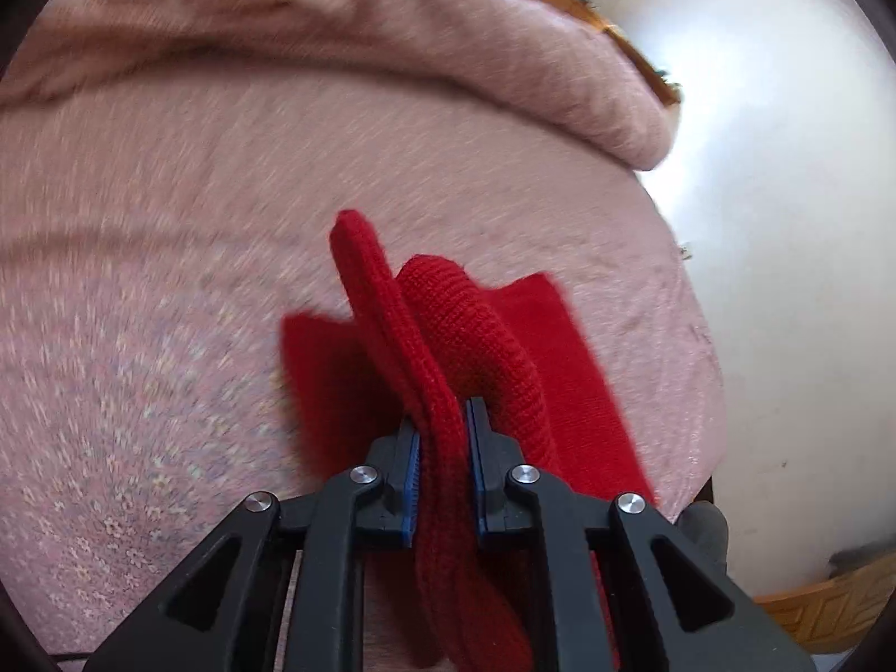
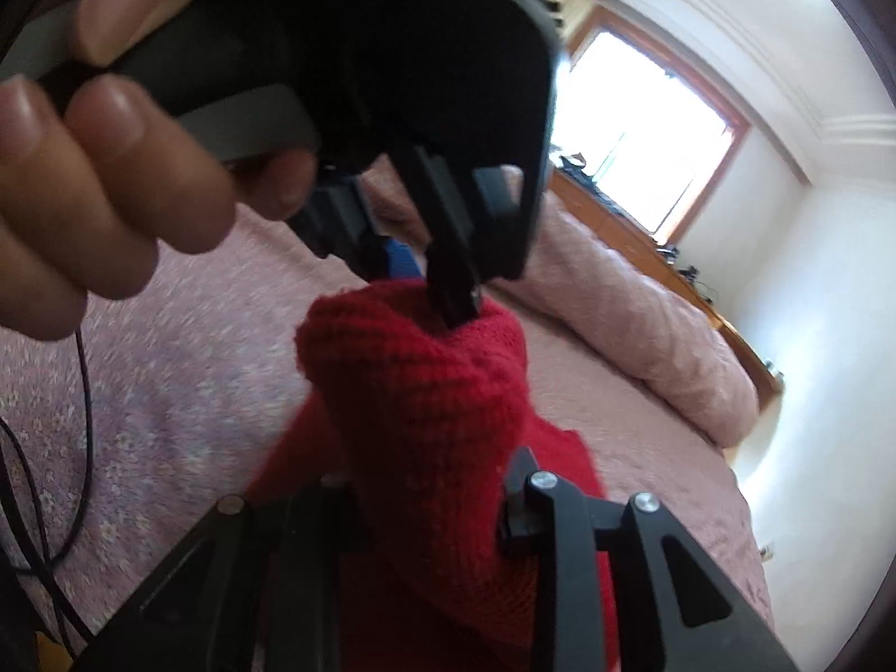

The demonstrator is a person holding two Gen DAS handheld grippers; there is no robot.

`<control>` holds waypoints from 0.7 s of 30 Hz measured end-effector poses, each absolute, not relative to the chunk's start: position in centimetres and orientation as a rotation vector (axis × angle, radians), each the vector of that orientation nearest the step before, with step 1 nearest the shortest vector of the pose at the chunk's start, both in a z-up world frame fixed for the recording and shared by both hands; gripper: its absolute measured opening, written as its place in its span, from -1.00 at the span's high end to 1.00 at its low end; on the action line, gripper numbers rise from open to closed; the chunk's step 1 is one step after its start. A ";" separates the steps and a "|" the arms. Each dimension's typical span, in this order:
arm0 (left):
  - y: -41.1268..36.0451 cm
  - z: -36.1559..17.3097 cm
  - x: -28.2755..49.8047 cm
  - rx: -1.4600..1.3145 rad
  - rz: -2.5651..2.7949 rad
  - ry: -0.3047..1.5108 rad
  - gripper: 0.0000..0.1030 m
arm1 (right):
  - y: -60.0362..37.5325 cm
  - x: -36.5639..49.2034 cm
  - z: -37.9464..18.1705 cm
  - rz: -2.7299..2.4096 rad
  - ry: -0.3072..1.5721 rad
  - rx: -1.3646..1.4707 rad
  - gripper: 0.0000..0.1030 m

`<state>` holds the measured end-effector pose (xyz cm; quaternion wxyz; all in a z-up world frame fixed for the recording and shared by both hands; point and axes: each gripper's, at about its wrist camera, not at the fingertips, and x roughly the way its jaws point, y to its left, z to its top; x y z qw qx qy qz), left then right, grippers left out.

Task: Fold small clothes

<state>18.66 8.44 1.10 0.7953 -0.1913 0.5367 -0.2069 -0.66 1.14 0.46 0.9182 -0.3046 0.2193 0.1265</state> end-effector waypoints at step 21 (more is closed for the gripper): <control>9.8 -2.6 15.0 -0.542 -0.405 1.107 0.72 | -2.5 -4.6 -2.1 0.402 0.432 -0.743 -0.08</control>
